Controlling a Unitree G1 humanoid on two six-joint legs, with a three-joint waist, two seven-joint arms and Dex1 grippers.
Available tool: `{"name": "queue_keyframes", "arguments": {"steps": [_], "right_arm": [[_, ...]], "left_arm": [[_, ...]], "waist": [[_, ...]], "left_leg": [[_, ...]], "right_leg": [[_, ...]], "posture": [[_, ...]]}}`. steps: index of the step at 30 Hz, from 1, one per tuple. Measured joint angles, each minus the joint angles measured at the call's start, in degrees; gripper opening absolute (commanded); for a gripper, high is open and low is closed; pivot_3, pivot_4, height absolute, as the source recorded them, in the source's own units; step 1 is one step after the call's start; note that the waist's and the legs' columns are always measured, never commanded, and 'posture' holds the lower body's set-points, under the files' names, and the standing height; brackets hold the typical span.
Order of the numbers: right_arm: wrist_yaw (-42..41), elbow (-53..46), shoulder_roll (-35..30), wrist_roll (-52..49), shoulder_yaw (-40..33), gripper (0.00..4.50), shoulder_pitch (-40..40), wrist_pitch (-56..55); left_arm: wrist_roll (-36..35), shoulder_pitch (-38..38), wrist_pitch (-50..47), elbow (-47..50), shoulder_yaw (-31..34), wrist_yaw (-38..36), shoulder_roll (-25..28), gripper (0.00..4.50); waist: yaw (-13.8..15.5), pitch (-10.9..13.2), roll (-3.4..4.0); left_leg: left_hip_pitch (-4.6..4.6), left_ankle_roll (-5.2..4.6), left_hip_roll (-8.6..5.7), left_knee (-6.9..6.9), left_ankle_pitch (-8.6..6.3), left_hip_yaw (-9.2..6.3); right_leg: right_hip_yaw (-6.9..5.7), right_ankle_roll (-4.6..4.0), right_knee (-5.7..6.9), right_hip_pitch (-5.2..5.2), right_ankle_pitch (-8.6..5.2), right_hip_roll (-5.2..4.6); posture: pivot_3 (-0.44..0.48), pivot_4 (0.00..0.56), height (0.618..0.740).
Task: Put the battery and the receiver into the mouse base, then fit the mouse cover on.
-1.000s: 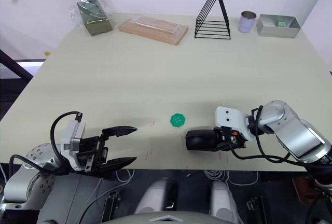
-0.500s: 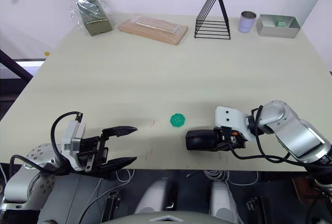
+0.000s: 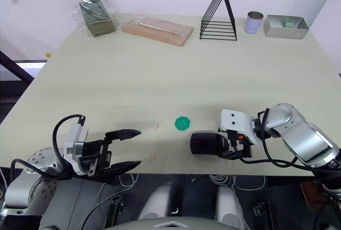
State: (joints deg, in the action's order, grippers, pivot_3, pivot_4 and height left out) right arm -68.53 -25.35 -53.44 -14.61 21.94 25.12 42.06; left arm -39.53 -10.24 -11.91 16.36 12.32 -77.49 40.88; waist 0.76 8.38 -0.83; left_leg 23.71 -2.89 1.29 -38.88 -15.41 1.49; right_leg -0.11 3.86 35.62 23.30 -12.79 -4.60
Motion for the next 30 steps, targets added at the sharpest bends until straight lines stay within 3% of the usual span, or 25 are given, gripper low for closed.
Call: {"name": "queue_keyframes", "arguments": {"steps": [7,10,12,27,30], "right_arm": [[1.26,-0.89,4.25,-6.89,-6.17,4.45,0.96,2.01],[3.08,-2.15,6.93,-10.59,-8.01,3.65,2.48,5.50],[4.74,-3.65,8.43,-11.22,-7.45,2.68,2.78,7.19],[10.73,-4.13,11.35,-7.82,0.92,2.68,3.20,8.10],[11.11,-3.88,11.87,-7.61,1.49,1.84,3.72,8.11]], "left_arm": [[0.06,0.00,0.32,0.00,-0.01,0.03,-0.14,4.50],[0.09,0.01,0.50,0.00,-0.01,0.06,-0.25,4.50],[0.12,0.12,0.51,0.00,-0.02,0.11,-0.33,4.50],[0.17,0.37,0.55,0.00,-0.04,0.43,-0.39,4.50],[0.17,0.37,0.56,0.00,-0.04,0.46,-0.40,4.50]], "waist": [[-0.03,0.00,0.00],[0.04,0.00,-0.01],[0.03,0.00,-0.01],[-0.04,0.00,0.00],[-0.03,0.00,0.00]], "left_leg": [[0.00,0.00,0.00,0.00,0.00,-0.01],[0.00,0.00,0.01,0.00,0.00,-0.02],[0.00,0.00,0.01,0.00,0.00,-0.02],[0.00,0.00,-0.01,-0.01,0.00,-0.02],[0.00,0.00,0.00,-0.01,0.00,-0.02]], "right_leg": [[0.00,0.00,0.03,-0.01,0.00,0.01],[0.00,0.00,0.04,0.00,0.00,0.01],[0.00,0.00,0.04,0.00,0.00,0.00],[0.00,0.00,0.05,0.00,0.00,0.02],[0.00,0.00,0.06,0.00,0.00,0.02]], "posture": [[0.000,0.150,0.740],[0.000,0.150,0.740],[0.000,0.150,0.740],[0.000,0.150,0.740],[0.000,0.150,0.740]]}}
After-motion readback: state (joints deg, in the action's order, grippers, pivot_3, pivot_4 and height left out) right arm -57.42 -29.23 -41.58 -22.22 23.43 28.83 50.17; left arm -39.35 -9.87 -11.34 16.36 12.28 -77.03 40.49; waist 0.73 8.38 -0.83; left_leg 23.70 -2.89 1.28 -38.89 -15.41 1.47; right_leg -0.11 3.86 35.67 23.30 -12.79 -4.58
